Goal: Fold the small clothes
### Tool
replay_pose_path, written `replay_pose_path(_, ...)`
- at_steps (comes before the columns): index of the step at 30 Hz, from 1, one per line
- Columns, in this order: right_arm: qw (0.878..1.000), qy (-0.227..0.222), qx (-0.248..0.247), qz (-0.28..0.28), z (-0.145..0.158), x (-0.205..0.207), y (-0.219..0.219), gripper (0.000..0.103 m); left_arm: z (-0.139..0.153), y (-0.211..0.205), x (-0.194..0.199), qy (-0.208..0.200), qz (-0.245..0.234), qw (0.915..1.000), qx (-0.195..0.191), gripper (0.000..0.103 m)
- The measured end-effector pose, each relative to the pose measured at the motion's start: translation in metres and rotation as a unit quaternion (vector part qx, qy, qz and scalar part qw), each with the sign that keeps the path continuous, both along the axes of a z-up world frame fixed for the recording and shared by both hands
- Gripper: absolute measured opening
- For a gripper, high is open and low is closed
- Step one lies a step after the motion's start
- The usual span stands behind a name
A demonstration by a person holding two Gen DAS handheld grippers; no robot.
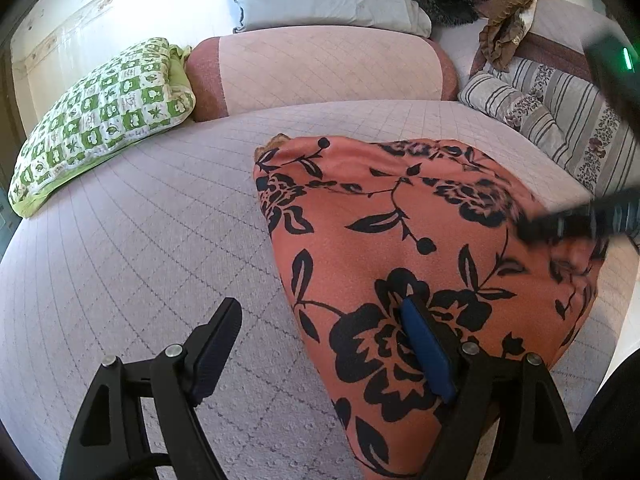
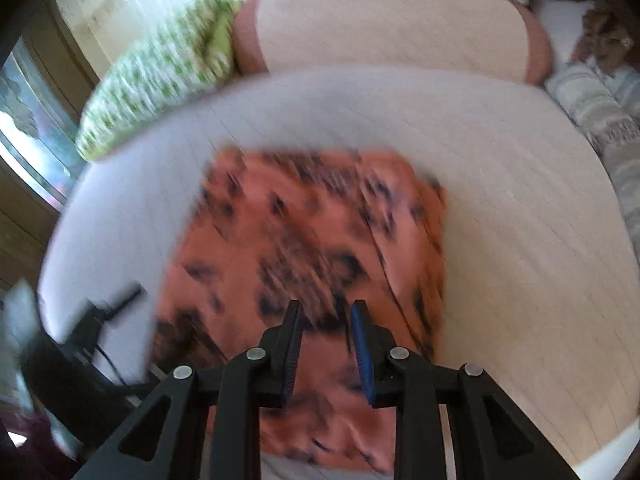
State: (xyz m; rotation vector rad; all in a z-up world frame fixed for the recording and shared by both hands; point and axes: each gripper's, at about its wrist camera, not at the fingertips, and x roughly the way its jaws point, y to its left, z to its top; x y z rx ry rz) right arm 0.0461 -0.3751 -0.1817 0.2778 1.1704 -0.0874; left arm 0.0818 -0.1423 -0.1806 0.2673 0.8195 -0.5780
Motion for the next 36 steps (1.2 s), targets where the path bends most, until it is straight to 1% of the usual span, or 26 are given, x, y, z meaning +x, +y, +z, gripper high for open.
replay_pose_path(1, 1.0, -0.011, 0.002, -0.004, -0.007, -0.007, -0.001, 0.029, 0.0, 0.0, -0.001, -0.003, -0.001, 1.0, 0.0, 0.082)
replay_pose_path(3, 0.999, -0.033, 0.0, -0.001, -0.005, -0.013, 0.001, 0.029, 0.0, 0.001, -0.001, -0.005, 0.0, 1.0, 0.001, 0.082)
replay_pose_path(6, 1.0, -0.019, 0.011, -0.013, 0.007, -0.015, -0.001, 0.028, 0.0, 0.003, -0.001, -0.002, -0.001, 1.0, -0.001, 0.082)
replay_pose_path(9, 0.999, -0.023, 0.023, -0.021, 0.019, -0.018, -0.002, 0.028, 0.0, 0.003, -0.001, 0.0, -0.002, 1.0, -0.001, 0.082)
replay_pose_path(11, 0.999, -0.01, 0.036, -0.014, 0.014, -0.019, 0.003, 0.029, 0.0, 0.003, -0.001, 0.001, -0.002, 1.0, 0.0, 0.082)
replay_pose_path(12, 0.999, 0.002, 0.033, -0.011, 0.005, -0.018, 0.006, 0.03, 0.0, 0.002, -0.001, 0.001, -0.003, 1.0, 0.001, 0.082)
replay_pose_path(13, 1.0, 0.001, 0.024, -0.009, -0.003, -0.017, 0.01, 0.03, 0.0, 0.002, -0.001, 0.001, -0.002, 1.0, 0.002, 0.082)
replay_pose_path(15, 1.0, -0.012, 0.018, -0.009, -0.01, -0.017, 0.013, 0.03, -0.001, 0.002, 0.0, 0.002, -0.002, 1.0, 0.0, 0.082)
replay_pose_path(17, 1.0, -0.01, 0.023, -0.014, -0.007, -0.018, 0.013, 0.03, -0.001, 0.002, 0.0, 0.003, -0.002, 1.0, -0.001, 0.082)
replay_pose_path(20, 1.0, 0.003, 0.025, -0.007, -0.002, -0.016, 0.011, 0.03, 0.0, 0.002, 0.001, 0.005, 0.0, 1.0, -0.002, 0.082)
replay_pose_path(23, 0.999, 0.009, 0.039, -0.014, 0.009, -0.017, 0.007, 0.03, 0.0, 0.003, 0.002, 0.009, 0.001, 0.9999, -0.004, 0.082)
replay_pose_path(25, 0.999, 0.014, 0.035, -0.018, 0.015, -0.017, 0.007, 0.03, 0.0, 0.003, 0.002, 0.012, 0.002, 0.9999, -0.005, 0.082)
replay_pose_path(27, 0.999, 0.026, 0.031, -0.02, 0.015, -0.021, 0.006, 0.03, 0.0, 0.002, 0.002, 0.015, 0.002, 0.9999, -0.006, 0.082)
replay_pose_path(30, 0.999, 0.042, 0.024, -0.018, 0.002, -0.025, 0.007, 0.031, -0.001, 0.002, 0.004, 0.019, 0.001, 0.9998, -0.006, 0.082)
replay_pose_path(31, 0.999, 0.036, 0.019, -0.016, -0.004, -0.026, 0.009, 0.031, -0.001, 0.002, 0.005, 0.021, 0.001, 0.9997, -0.007, 0.082)
replay_pose_path(33, 0.999, 0.028, 0.016, -0.016, -0.005, -0.026, 0.009, 0.032, 0.002, 0.005, 0.008, 0.032, -0.001, 0.9994, -0.01, 0.082)
replay_pose_path(36, 0.999, 0.025, 0.035, -0.017, 0.002, -0.025, 0.003, 0.032, 0.012, 0.011, 0.017, 0.058, -0.006, 0.998, -0.027, 0.082)
